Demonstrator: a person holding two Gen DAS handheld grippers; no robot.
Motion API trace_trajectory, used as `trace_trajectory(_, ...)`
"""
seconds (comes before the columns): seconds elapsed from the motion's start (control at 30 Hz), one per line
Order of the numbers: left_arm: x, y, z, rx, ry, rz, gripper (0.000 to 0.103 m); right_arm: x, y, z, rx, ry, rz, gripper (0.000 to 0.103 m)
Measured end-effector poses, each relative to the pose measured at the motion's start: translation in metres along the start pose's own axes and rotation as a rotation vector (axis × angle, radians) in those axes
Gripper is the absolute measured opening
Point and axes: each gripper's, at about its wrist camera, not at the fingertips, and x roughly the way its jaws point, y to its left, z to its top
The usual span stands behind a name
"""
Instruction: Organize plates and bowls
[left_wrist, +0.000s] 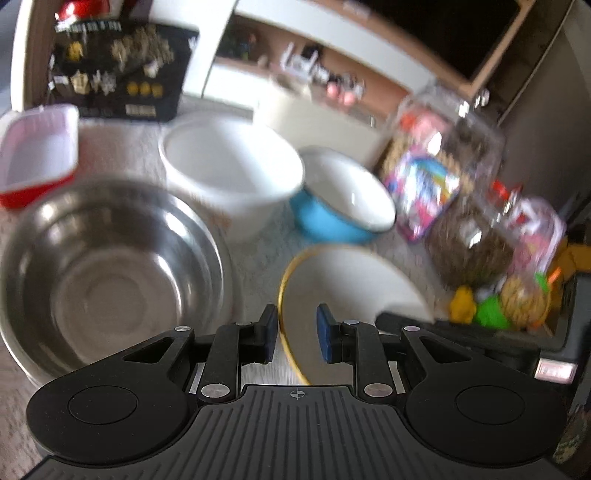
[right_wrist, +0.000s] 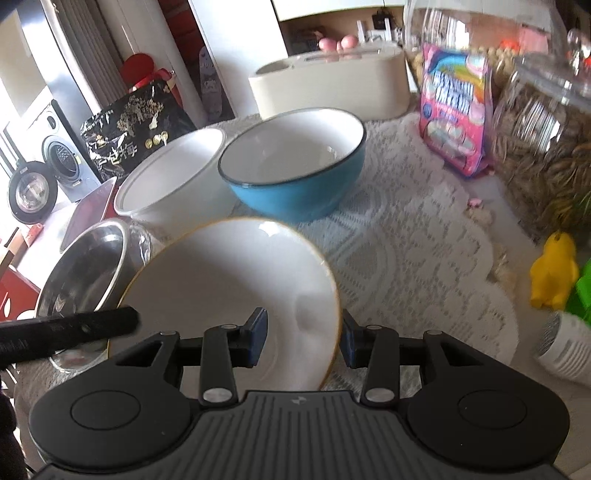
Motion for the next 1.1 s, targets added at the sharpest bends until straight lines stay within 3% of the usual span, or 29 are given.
trace_trajectory(0.13,-0.008,-0.001,0.02,0.001,-0.054,0.004,0.025,-0.011,0.001,0.011,-0.033,-0.058,-0.035,0.041)
trace_trajectory(0.37,0.009,0.01,0.052,-0.084,-0.017,-0.047,0.025,-0.015,0.008,0.047,-0.074,-0.141,-0.052,0.041)
trace_trajectory(0.47,0.02,0.017,0.063,-0.111,-0.014,-0.03,0.025,-0.007,0.01,0.064,-0.072,-0.156,-0.055,0.041)
trace_trajectory(0.77,0.071,0.021,0.086,-0.17,0.107,-0.084,0.025,0.042,-0.008,0.105,-0.025,-0.145,-0.039,0.041)
trace_trajectory(0.9,0.08,0.005,0.087,-0.129,0.151,-0.132,0.025,0.051,-0.019,0.116,-0.015,-0.139,-0.013,0.041)
trace_trajectory(1.0,0.097,-0.002,0.09,-0.121,0.189,-0.108,0.025,0.046,-0.024,0.117,-0.005,-0.171,-0.006,0.042)
trace_trajectory(1.1,0.112,-0.003,0.099,-0.121,0.173,-0.051,0.025,0.038,-0.032,0.115,0.017,-0.193,0.015,0.042)
